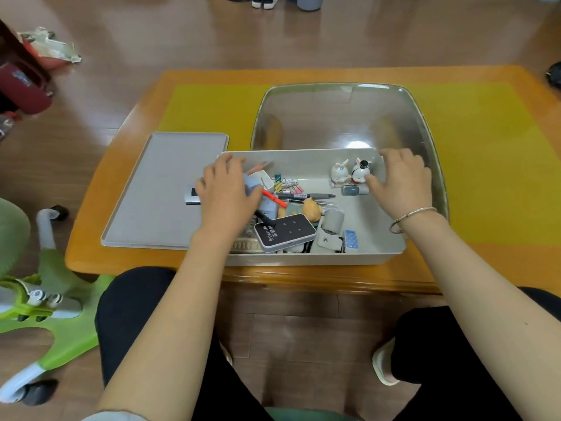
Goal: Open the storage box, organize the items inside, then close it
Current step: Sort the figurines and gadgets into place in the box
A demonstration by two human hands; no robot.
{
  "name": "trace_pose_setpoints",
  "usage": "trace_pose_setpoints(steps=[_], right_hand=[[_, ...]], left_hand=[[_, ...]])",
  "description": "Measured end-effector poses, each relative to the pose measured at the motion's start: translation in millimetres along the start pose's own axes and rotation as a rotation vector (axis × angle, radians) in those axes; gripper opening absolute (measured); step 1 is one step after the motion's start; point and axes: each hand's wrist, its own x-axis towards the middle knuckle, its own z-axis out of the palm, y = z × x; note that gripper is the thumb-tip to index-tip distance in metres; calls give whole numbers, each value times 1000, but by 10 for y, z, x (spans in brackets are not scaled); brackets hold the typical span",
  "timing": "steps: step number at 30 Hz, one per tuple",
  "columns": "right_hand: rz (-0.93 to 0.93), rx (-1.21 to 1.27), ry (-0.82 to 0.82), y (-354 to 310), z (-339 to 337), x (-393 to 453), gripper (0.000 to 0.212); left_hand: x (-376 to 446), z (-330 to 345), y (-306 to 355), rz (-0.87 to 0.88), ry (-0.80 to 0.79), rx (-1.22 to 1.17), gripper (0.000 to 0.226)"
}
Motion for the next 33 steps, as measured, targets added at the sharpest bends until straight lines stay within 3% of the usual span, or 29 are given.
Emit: trace_pose_setpoints(steps=[4,8,11,16,21,25,29,33], right_hand=[[-196,170,-71,-319,-5,-20,36],[-455,254,-518,-686,34,-175,37],[-549,224,-741,-829,106,-302,55],[-650,12,-662,-898,237,-298,72],[-645,-12,-630,-939,260,-290,61],[-603,78,-633,-784,201,-306,53],[-459,255,-638,-513,-18,-256,58],[-286,349,-409,-233,-176,-170,56]], left_hand=[[1,-117,-293,-108,-63,39,78],[-43,-148,-471,-178,-221,-25,70],[-64,-144,-468,-130,-187,-38,58],[-79,-193,-491,-96,-88,-54,31],[-100,-251,-494,-56,-60,-156,13],[-123,-279,-413,-15,-26,-268,18],[-121,-253,-252,71,-137,-309,17],[-162,-178,-116,174,-245,-137,24]])
